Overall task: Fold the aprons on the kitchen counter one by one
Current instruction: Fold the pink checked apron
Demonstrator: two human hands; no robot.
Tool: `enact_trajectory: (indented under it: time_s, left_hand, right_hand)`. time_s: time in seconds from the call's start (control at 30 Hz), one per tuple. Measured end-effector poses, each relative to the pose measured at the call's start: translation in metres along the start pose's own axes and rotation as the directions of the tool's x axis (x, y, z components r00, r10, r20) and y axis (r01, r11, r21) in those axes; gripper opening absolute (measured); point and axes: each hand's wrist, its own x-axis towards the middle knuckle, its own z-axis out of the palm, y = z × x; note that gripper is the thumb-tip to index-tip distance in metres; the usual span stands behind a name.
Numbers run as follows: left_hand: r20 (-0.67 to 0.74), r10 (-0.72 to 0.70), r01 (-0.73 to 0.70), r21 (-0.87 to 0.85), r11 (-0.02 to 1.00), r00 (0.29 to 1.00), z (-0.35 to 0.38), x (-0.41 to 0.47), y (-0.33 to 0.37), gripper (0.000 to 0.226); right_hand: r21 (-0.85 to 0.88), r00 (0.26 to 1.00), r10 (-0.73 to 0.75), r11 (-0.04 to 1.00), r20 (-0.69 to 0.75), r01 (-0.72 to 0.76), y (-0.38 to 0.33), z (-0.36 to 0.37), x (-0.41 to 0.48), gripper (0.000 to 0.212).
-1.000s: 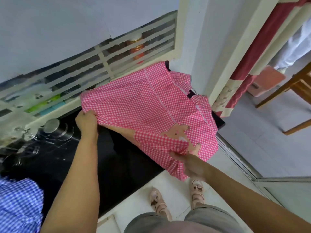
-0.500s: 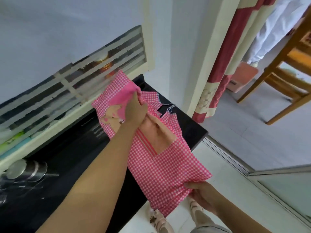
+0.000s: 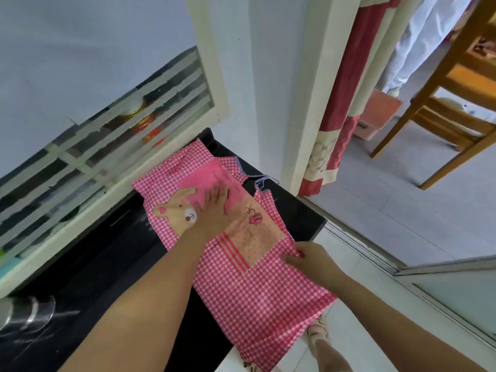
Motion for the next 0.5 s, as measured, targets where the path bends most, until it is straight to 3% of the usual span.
enact_trajectory:
  time_s: [0.1,0.17,0.27,0.37,0.43,0.5]
  left_hand:
    - [-0.166,-0.024,0.022,-0.014,1.000,0.986,-0.006,-0.006,-0.006,0.086]
    - [-0.200,-0.044,0.042,-0.014,0.999,0.979,-0.004,-0.016,-0.012,0.085]
    - [-0.091,-0.090,0.101,0.120,0.988,0.992,0.011,-0.028,-0.027,0.087]
    - [-0.019,-0.183,0.184,0.112,0.977,0.983,0.019,-0.028,-0.038,0.094]
    - [-0.011,-0.201,0.201,0.052,0.978,0.980,0.020,-0.024,-0.037,0.099]
    - [-0.019,-0.201,0.202,0.019,0.979,0.979,0.019,-0.022,-0.033,0.101]
  right_hand:
    - [0.072,0.992,0.060,0.996,-0.107,-0.052,-0.010,-0.008,0.015,0.036]
    - [0.083,0.978,0.123,0.990,-0.171,-0.110,-0.002,-0.017,0.022,0.038]
    - [0.126,0.959,0.168,0.982,-0.230,-0.142,0.016,-0.018,0.026,0.024]
    - [0.199,0.915,0.260,0.958,-0.308,-0.205,0.029,-0.011,0.027,0.044]
    - [0.226,0.917,0.301,0.943,-0.262,-0.244,0.040,-0.011,0.030,0.055]
    - [0.261,0.962,0.273,0.930,-0.027,-0.257,0.050,-0.015,0.031,0.065]
